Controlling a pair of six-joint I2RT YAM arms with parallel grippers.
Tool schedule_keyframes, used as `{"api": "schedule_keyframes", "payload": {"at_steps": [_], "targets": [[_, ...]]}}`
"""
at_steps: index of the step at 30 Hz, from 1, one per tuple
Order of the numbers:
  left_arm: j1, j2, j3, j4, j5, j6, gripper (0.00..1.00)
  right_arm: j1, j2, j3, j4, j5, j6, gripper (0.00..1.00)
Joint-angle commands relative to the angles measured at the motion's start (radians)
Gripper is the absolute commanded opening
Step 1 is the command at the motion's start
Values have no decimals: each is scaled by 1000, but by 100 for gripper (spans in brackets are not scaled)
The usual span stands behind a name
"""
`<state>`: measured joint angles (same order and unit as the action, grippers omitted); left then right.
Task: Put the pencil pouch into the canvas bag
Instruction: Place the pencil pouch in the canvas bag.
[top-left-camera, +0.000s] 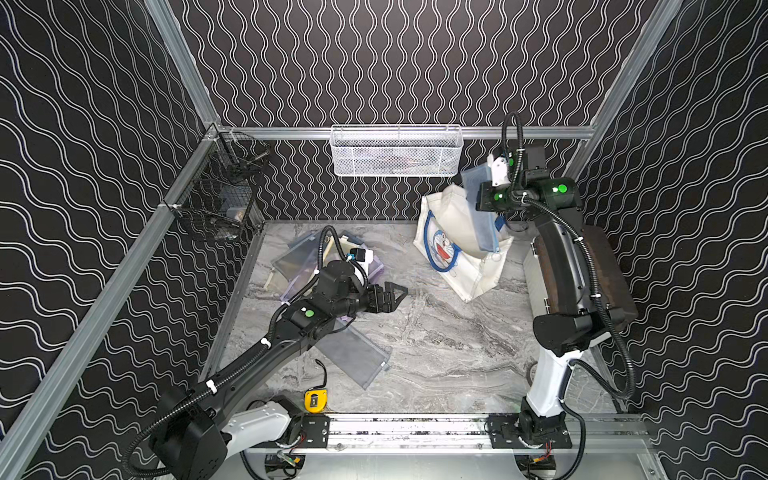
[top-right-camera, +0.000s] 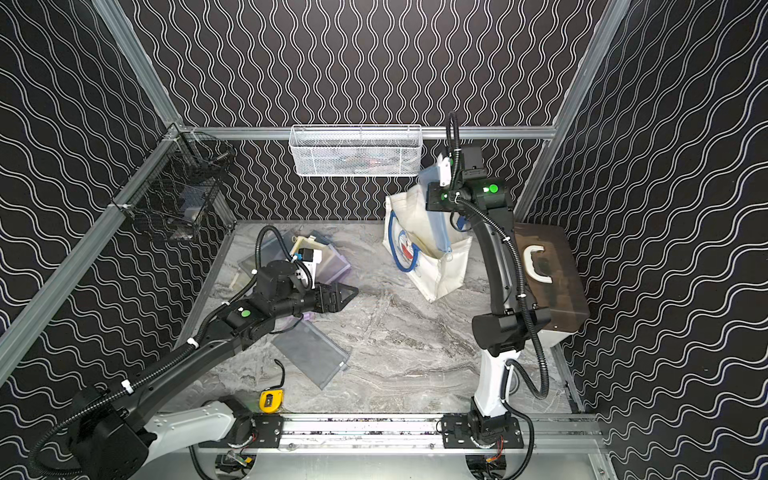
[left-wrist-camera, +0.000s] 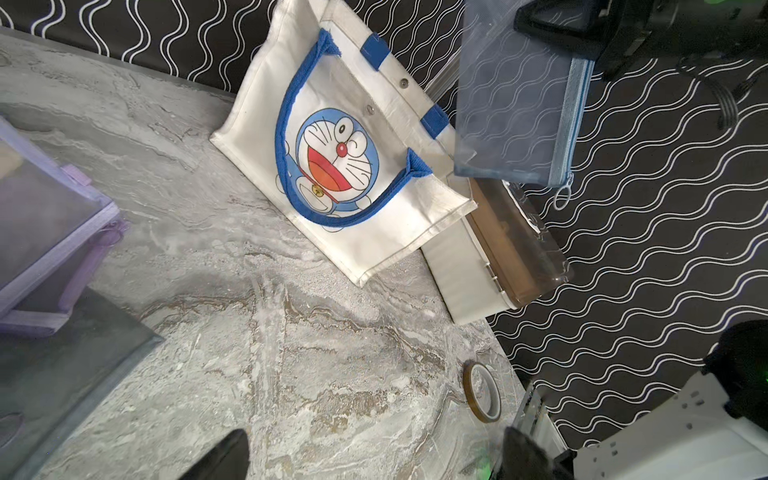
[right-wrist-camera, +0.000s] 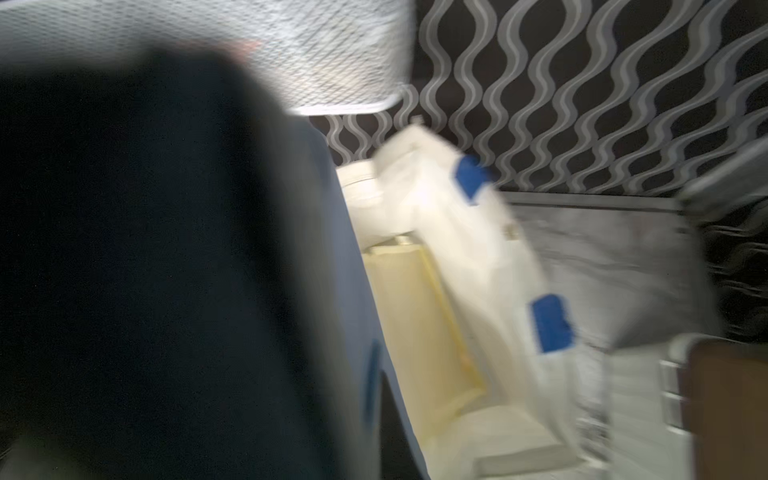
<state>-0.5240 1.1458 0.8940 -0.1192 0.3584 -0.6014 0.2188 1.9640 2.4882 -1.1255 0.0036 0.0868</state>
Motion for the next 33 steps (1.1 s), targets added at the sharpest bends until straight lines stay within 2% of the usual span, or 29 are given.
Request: {"api": "schedule_keyframes", "payload": {"at_steps": [1, 6, 13, 16, 21, 24, 26, 30, 32, 33], "targets": [[1, -8, -7, 1, -15, 18, 98, -15, -2, -18, 48, 106, -55, 0], [1, -1, -13, -5, -22, 11, 98, -18, -27, -179, 193, 127, -98, 0], [0, -5, -26, -22, -43, 4, 98, -17, 16, -289, 283, 60, -90, 0], [1, 8, -16, -94, -84, 15, 97, -16, 53, -272, 273, 23, -77, 0], [1, 34, 0, -319, -233, 35, 97, -7, 143, -253, 265, -22, -71, 0], [0, 38, -12, -423, -293, 35, 97, -6, 166, -245, 259, -25, -71, 10], [1, 26, -40, -450, -300, 21, 97, -6, 166, -241, 260, -31, -68, 25], [2, -11, -94, -474, -297, -10, 97, -3, 147, -220, 246, -27, -52, 49], [4, -25, -118, -483, -279, -27, 96, 20, 129, -209, 221, 20, -70, 63], [6, -33, -125, -485, -269, -33, 96, 36, 119, -206, 210, 52, -81, 66]]}}
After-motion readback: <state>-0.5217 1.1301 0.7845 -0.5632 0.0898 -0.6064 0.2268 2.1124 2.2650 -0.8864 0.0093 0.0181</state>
